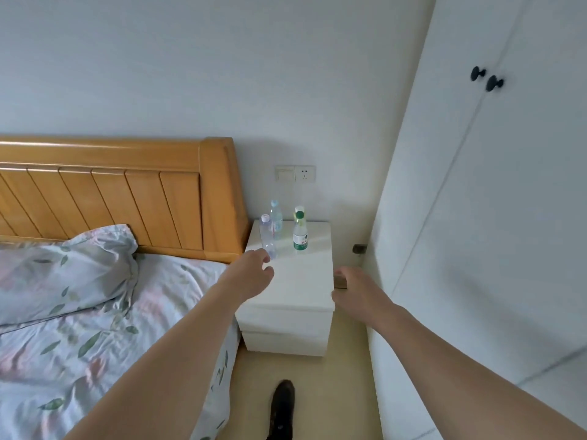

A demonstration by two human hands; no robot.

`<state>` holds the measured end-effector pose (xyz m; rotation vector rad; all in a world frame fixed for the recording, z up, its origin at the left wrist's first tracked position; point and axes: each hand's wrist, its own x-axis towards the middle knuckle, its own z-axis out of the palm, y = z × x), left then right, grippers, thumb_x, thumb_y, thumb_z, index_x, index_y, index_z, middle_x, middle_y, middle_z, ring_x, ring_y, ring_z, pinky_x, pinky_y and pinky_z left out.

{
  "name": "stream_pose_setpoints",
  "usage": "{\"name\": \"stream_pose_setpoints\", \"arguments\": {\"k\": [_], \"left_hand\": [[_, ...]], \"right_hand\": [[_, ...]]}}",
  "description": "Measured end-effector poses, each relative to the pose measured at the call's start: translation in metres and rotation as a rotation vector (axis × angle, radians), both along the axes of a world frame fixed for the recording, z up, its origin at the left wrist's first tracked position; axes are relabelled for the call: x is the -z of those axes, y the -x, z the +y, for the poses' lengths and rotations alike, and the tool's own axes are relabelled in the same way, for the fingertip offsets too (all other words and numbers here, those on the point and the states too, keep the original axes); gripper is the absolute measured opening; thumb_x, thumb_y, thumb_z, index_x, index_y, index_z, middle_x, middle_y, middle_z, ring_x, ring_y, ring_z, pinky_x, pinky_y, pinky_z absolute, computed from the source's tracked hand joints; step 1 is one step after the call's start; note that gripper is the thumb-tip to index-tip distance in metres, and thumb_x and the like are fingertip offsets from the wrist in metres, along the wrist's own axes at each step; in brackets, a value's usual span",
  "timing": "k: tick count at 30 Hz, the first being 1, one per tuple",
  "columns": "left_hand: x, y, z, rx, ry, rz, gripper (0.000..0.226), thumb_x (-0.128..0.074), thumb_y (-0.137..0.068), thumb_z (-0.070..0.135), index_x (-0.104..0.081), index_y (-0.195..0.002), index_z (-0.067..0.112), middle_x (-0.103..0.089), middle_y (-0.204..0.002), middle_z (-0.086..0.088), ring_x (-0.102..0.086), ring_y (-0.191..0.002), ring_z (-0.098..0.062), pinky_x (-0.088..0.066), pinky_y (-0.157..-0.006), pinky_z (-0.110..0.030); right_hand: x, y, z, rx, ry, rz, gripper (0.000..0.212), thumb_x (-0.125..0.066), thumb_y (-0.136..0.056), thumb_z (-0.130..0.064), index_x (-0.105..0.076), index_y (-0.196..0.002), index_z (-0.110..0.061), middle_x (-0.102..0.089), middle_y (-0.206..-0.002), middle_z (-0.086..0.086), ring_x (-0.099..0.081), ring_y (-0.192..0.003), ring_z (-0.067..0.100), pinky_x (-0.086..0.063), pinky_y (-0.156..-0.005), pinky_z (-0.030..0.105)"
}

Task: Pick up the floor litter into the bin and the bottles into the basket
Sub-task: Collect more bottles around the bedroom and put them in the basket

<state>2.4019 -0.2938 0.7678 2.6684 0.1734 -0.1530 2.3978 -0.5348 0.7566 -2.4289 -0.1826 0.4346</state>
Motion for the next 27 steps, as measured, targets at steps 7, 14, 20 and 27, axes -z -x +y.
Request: {"name": "stream_pose_setpoints", "arguments": {"k": [7, 14, 20, 27], "left_hand": [[0.053, -0.216, 0.051, -0.017, 0.012, 0.07, 0.039, -0.044, -0.094, 0.024, -0.048, -0.133, 0.018, -0.055, -0.125, -0.003, -0.057, -0.101, -0.021, -0.051, -0.085, -0.036], [0.139, -0.395, 0.094, -0.084, -0.15, 0.226, 0.033, -0.04, -0.096, 0.03, -0.039, -0.128, 0.019, -0.053, -0.112, -0.004, -0.058, -0.093, -0.026, -0.043, -0.068, -0.033], [0.218, -0.437, 0.103, -0.006, -0.257, 0.188, 0.039, -0.039, -0.097, 0.049, -0.043, -0.122, 0.019, -0.057, -0.103, 0.0, -0.063, -0.09, -0.022, -0.049, -0.067, -0.032], [0.216, -0.418, 0.105, -0.107, -0.126, 0.112, 0.022, -0.041, -0.097, 0.036, -0.044, -0.109, 0.018, -0.061, -0.091, 0.002, -0.059, -0.076, -0.022, -0.035, -0.054, -0.029]], "right_hand": [[0.047, -0.218, 0.055, 0.036, 0.113, 0.003, 0.05, -0.05, -0.091, -0.023, -0.039, -0.14, -0.018, -0.04, -0.138, -0.001, -0.054, -0.11, 0.018, -0.046, -0.094, 0.035], [0.117, -0.421, 0.133, -0.037, 0.292, -0.01, 0.044, -0.05, -0.091, -0.024, -0.041, -0.134, -0.02, -0.045, -0.124, 0.005, -0.054, -0.103, 0.027, -0.047, -0.077, 0.035], [0.19, -0.487, 0.161, -0.1, 0.405, 0.067, 0.036, -0.051, -0.091, -0.022, -0.045, -0.127, -0.018, -0.042, -0.113, 0.006, -0.056, -0.09, 0.029, -0.05, -0.071, 0.036], [0.194, -0.473, 0.159, -0.041, 0.242, 0.082, 0.022, -0.059, -0.09, -0.021, -0.052, -0.11, -0.013, -0.038, -0.109, 0.003, -0.056, -0.071, 0.026, -0.048, -0.066, 0.033]]}}
